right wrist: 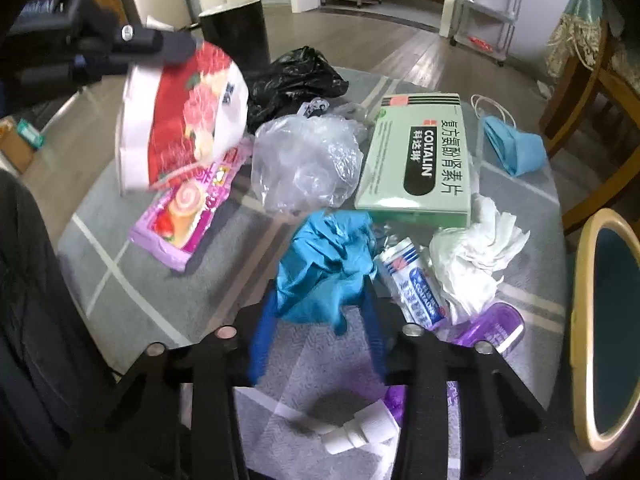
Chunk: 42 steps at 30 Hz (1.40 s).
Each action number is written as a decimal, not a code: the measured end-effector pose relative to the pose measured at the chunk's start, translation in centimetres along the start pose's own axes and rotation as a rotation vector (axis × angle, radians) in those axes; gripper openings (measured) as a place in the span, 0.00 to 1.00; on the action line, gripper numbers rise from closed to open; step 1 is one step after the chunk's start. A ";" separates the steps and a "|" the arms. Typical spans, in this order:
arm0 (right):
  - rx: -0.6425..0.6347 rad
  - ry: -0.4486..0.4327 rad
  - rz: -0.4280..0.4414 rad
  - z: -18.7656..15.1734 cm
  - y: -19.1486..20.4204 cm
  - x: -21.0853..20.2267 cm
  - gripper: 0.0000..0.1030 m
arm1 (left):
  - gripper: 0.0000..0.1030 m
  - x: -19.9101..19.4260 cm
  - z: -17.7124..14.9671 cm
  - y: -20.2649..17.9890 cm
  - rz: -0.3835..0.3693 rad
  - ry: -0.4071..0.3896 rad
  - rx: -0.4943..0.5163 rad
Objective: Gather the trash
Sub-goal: 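Grasp the pink-red wrapper with the left tool while the right tool grasps the blue glove, then carry both items over the teal bin and open both tools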
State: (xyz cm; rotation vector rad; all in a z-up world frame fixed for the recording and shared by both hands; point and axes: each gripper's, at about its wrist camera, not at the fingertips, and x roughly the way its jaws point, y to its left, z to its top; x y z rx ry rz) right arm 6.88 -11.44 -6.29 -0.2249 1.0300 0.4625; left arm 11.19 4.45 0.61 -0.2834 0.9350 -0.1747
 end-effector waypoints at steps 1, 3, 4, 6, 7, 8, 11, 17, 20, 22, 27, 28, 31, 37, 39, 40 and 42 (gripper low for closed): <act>-0.002 -0.007 0.003 0.1 0.1 -0.2 0.34 | 0.13 -0.2 0.1 0.1 0.000 -0.005 0.002; 0.005 -0.035 0.017 0.3 0.1 -1.2 0.31 | 0.13 -0.5 0.2 0.2 0.003 -0.008 0.005; 0.010 -0.053 0.023 0.5 0.0 -1.7 0.31 | 0.13 -0.6 0.3 0.2 0.006 -0.009 0.008; 0.024 -0.079 0.030 0.7 -0.3 -2.5 0.31 | 0.13 -0.8 0.6 0.1 0.016 -0.010 0.020; 0.037 -0.096 0.038 0.8 -0.5 -3.1 0.31 | 0.13 -1.0 0.7 0.1 0.022 -0.013 0.025; 0.045 -0.106 0.043 1.0 -0.7 -3.4 0.31 | 0.13 -1.1 0.9 0.0 0.026 -0.016 0.028; 0.069 -0.154 0.061 1.5 -1.2 -4.7 0.31 | 0.13 -1.7 1.3 -0.3 0.040 -0.030 0.039; 0.111 -0.245 0.064 1.9 -2.9 -7.2 0.31 | 0.13 -2.2 1.6 -1.3 0.047 -0.048 0.064; 0.161 -0.279 0.052 1.8 -4.6 -8.2 0.31 | 0.13 -2.2 1.6 -2.2 0.036 -0.052 0.079; 0.202 -0.301 0.046 1.6 -6.0 -8.9 0.31 | 0.13 -2.1 1.6 -2.9 0.030 -0.053 0.096; 0.285 -0.344 0.035 0.8 -9.0 -10.5 0.31 | 0.13 -2.1 1.6 -4.6 0.012 -0.063 0.126; 0.303 -0.350 0.037 0.6 -9.6 -10.7 0.31 | 0.13 -2.1 1.6 -4.8 0.007 -0.066 0.129; 0.358 -0.364 0.033 -0.2 -11.6 -11.2 0.31 | 0.13 -2.0 1.9 -5.8 -0.018 -0.075 0.135; 0.432 -0.389 0.000 -1.8 -14.6 -12.7 0.31 | 0.13 -1.3 2.6 -8.1 -0.065 -0.074 0.158; 0.454 -0.395 -0.023 -2.4 -15.6 -13.1 0.31 | 0.13 -0.7 2.8 -9.3 -0.085 -0.070 0.171; 0.469 -0.396 -0.035 -2.7 -16.2 -13.3 0.31 | 0.13 -0.5 2.9 -9.9 -0.095 -0.068 0.178; 0.493 -0.392 -0.057 -3.4 -17.1 -13.5 0.31 | 0.13 0.2 3.0 -11.9 -0.123 -0.062 0.201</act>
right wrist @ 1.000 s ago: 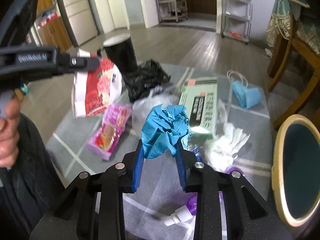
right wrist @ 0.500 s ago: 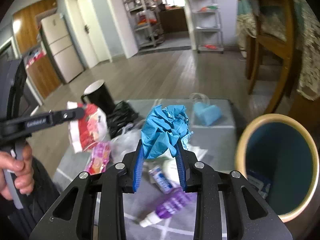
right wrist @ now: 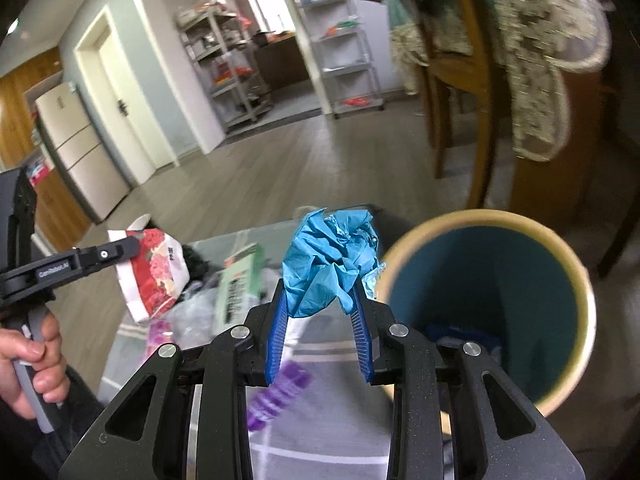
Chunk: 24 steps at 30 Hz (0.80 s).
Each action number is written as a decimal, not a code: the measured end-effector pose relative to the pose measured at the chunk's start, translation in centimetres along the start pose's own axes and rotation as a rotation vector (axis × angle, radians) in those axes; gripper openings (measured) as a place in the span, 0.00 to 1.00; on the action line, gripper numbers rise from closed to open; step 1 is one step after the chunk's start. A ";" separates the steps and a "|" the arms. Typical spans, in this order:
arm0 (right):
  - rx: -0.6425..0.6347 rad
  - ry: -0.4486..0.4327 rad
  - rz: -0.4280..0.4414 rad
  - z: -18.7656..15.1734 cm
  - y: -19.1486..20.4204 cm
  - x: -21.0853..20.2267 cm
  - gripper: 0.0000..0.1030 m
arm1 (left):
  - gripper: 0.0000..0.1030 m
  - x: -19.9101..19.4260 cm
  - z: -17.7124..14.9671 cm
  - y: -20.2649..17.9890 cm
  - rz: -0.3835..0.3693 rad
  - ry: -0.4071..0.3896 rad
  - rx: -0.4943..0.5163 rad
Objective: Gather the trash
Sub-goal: 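Carry both items over the teal bin and open both tools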
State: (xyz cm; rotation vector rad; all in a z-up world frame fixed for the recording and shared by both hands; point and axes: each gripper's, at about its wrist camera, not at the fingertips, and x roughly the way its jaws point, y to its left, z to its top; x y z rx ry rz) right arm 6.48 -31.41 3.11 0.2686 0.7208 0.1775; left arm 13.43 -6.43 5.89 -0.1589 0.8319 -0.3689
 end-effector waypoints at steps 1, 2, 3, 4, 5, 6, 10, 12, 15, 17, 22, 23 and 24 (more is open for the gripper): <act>0.015 -0.001 -0.022 0.0 -0.8 -0.2 0.31 | 0.13 0.5 0.2 -0.9 -0.013 0.004 0.011; 0.025 -0.003 -0.034 0.0 -1.3 -0.5 0.31 | 0.13 0.8 0.3 -1.6 -0.022 0.007 0.018; 0.037 -0.005 -0.050 0.0 -2.0 -0.8 0.31 | 0.13 1.4 0.4 -2.5 -0.033 0.013 0.029; 0.046 -0.008 -0.069 0.1 -2.6 -1.0 0.31 | 0.13 1.8 0.5 -3.3 -0.044 0.018 0.038; 0.050 -0.012 -0.083 0.1 -3.0 -1.3 0.31 | 0.13 2.5 0.5 -4.3 -0.059 0.026 0.050; 0.055 -0.015 -0.102 0.2 -3.5 -1.7 0.31 | 0.13 3.1 0.5 -5.3 -0.073 0.035 0.061; 0.080 -0.017 -0.167 0.2 -5.5 -2.5 0.31 | 0.13 5.2 0.5 -8.5 -0.116 0.061 0.082; 0.101 -0.010 -0.182 0.1 -6.5 -2.6 0.31 | 0.13 6.3 0.4 -10.3 -0.141 0.075 0.094; 0.126 0.005 -0.200 -0.3 -7.7 -2.5 0.31 | 0.13 7.8 0.3 -12.3 -0.164 0.092 0.108; 0.134 0.013 -0.209 -0.4 -8.1 -2.5 0.31 | 0.13 9.0 0.2 -13.6 -0.178 0.107 0.117; 0.143 0.049 -0.228 -0.8 -8.7 -1.4 0.31 | 0.13 11.3 -0.3 -15.4 -0.197 0.138 0.133; 0.142 0.062 -0.234 -1.0 -8.8 -1.1 0.31 | 0.13 11.8 -0.5 -15.6 -0.199 0.147 0.134; 0.141 0.072 -0.239 -1.0 -8.9 -0.9 0.31 | 0.13 12.2 -0.5 -15.8 -0.199 0.155 0.135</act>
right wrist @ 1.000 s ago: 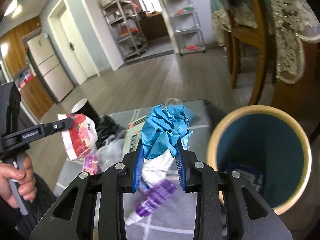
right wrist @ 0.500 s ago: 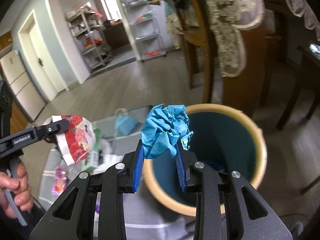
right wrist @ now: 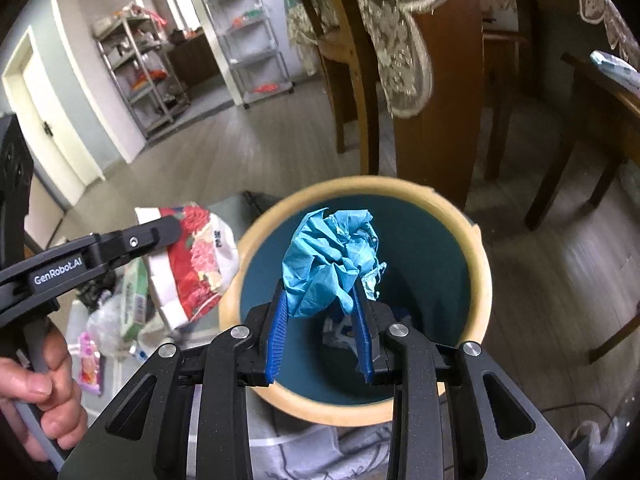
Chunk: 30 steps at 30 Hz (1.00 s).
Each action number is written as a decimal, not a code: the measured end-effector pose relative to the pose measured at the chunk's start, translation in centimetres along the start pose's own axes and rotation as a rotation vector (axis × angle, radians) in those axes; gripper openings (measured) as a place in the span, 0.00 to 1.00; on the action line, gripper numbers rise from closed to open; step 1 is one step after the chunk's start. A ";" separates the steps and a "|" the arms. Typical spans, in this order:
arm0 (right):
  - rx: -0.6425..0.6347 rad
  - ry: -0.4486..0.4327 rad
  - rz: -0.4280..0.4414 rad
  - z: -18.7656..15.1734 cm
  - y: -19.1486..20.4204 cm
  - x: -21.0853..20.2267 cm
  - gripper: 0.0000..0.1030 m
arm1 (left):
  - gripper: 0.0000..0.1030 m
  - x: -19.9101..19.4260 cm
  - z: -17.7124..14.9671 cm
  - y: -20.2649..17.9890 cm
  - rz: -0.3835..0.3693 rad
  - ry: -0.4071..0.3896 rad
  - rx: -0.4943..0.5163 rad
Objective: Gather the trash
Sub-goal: 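Carry both items over the teal bin and open both tools, then move both tools back from the bin toward the stool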
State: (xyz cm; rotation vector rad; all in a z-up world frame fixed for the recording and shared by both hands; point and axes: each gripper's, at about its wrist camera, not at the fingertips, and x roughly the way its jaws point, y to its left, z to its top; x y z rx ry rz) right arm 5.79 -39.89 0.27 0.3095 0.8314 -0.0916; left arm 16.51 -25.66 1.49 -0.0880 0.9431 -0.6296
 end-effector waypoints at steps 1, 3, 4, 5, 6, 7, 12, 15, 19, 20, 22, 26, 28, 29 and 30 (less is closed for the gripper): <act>-0.002 0.012 -0.008 -0.1 0.0 0.5 0.31 | 0.13 0.7 -0.1 0.0 -0.001 0.013 0.002; -0.005 0.031 -0.021 -0.3 0.0 1.1 0.31 | 0.13 1.6 -0.4 0.1 -0.005 0.033 0.003; -0.010 0.038 -0.027 -0.4 0.0 1.3 0.31 | 0.13 2.2 -0.5 0.2 -0.008 0.047 0.002; -0.014 0.045 -0.032 -0.5 0.0 1.5 0.31 | 0.13 2.6 -0.5 0.2 -0.009 0.056 0.002; -0.016 0.053 -0.035 -0.6 0.0 1.7 0.31 | 0.13 3.2 -0.5 0.2 -0.010 0.066 0.003; -0.016 0.058 -0.034 -0.6 -0.1 1.9 0.31 | 0.13 3.7 -0.5 0.1 -0.013 0.074 0.003; 0.017 0.124 -0.024 -1.5 -1.0 3.3 0.33 | 0.13 5.2 -0.2 -0.3 -0.016 0.100 -0.015; 0.016 0.138 -0.032 -1.8 -0.9 3.5 0.35 | 0.16 5.2 -0.2 -0.3 -0.006 0.102 -0.021; 0.025 0.126 -0.035 -1.7 -0.9 3.2 0.39 | 0.29 4.6 -0.2 0.3 0.001 0.084 -0.036; 0.027 0.121 -0.035 -1.7 -0.9 3.0 0.41 | 0.29 4.2 -0.2 0.6 0.001 0.076 -0.041; 0.023 0.115 -0.039 -1.7 -0.8 2.9 0.43 | 0.31 3.5 -0.2 1.1 -0.001 0.064 -0.051; 0.021 0.103 -0.044 -1.6 -0.7 2.4 0.45 | 0.38 1.7 -0.4 2.5 0.007 0.032 -0.075; 0.019 0.088 -0.045 -1.5 -0.5 2.1 0.47 | 0.44 0.9 -0.5 3.1 0.015 0.018 -0.084; 0.019 0.080 -0.045 -1.5 -0.5 1.9 0.49 | 0.47 0.2 -0.6 3.6 0.022 0.006 -0.088; 0.019 0.073 -0.044 -1.3 -0.4 1.9 0.50 | 0.51 -0.2 -0.7 3.9 0.027 -0.001 -0.089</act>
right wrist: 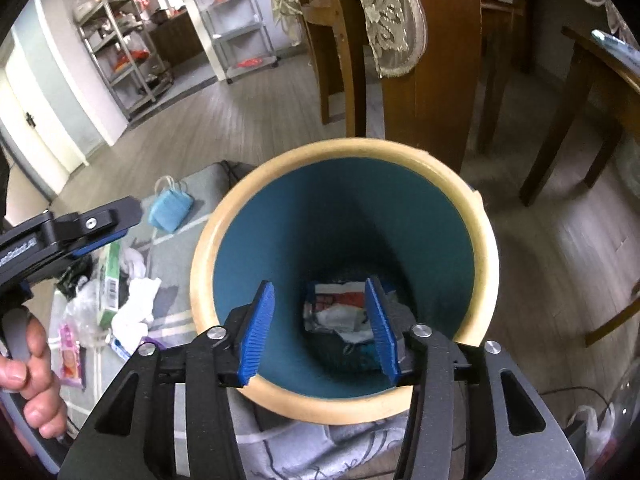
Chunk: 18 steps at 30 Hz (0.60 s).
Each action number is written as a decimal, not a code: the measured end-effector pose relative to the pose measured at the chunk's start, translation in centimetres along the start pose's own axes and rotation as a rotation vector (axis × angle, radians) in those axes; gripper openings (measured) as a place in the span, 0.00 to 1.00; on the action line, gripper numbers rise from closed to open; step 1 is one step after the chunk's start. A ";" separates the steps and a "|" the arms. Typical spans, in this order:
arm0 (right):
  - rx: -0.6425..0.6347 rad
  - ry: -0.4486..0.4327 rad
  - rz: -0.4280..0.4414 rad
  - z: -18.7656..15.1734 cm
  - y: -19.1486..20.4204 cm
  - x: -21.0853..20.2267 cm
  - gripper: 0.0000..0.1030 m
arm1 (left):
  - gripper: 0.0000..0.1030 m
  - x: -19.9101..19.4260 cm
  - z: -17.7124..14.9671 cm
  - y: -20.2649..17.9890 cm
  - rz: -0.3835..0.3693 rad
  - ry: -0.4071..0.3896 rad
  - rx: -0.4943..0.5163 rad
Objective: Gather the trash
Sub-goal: 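Move both tools back from the bin toward the stool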
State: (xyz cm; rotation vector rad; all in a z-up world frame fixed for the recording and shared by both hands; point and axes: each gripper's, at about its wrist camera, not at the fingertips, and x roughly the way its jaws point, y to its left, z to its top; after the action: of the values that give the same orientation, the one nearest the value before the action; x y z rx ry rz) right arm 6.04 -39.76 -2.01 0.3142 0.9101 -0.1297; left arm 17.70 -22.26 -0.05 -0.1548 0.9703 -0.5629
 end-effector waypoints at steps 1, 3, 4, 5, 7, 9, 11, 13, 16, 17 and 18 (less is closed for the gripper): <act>-0.001 -0.011 0.003 0.0 0.1 -0.2 0.51 | 0.53 -0.5 -0.1 0.4 0.006 -0.009 -0.001; -0.003 -0.023 0.008 0.2 0.3 -0.4 0.54 | 0.56 -1.6 -0.2 1.3 0.021 -0.023 -0.004; -0.004 -0.027 0.013 0.3 0.5 -0.4 0.55 | 0.59 -2.0 -0.2 1.6 0.027 -0.028 -0.005; -0.006 -0.029 0.018 0.3 0.8 -0.5 0.56 | 0.60 -2.7 -0.3 2.1 0.038 -0.038 -0.004; -0.015 -0.033 0.025 0.4 1.4 -0.5 0.57 | 0.62 -3.9 -0.5 3.3 0.064 -0.055 -0.001; -0.032 -0.038 0.035 0.5 2.2 -0.5 0.58 | 0.63 -4.9 -0.5 4.4 0.080 -0.064 -0.006; -0.052 -0.042 0.045 0.6 3.1 -0.6 0.58 | 0.63 -6.1 -0.8 5.8 0.102 -0.077 -0.015; -0.072 -0.046 0.056 0.6 3.9 -0.6 0.59 | 0.63 -7.0 -0.9 7.1 0.121 -0.083 -0.024; -0.089 -0.049 0.067 0.6 4.7 -0.6 0.59 | 0.63 -8.5 -1.3 9.2 0.159 -0.091 -0.035; -0.093 -0.047 0.074 0.5 5.0 -0.5 0.59 | 0.63 -8.9 -1.4 10.0 0.173 -0.093 -0.039; -0.096 -0.045 0.079 0.5 5.2 -0.4 0.59 | 0.63 -9.4 -1.5 10.7 0.187 -0.097 -0.043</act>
State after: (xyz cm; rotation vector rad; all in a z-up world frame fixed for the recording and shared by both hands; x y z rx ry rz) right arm 7.45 -35.05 -0.29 0.2569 0.8558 -0.0206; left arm 16.48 -8.17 2.11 -0.1269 0.8919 -0.3601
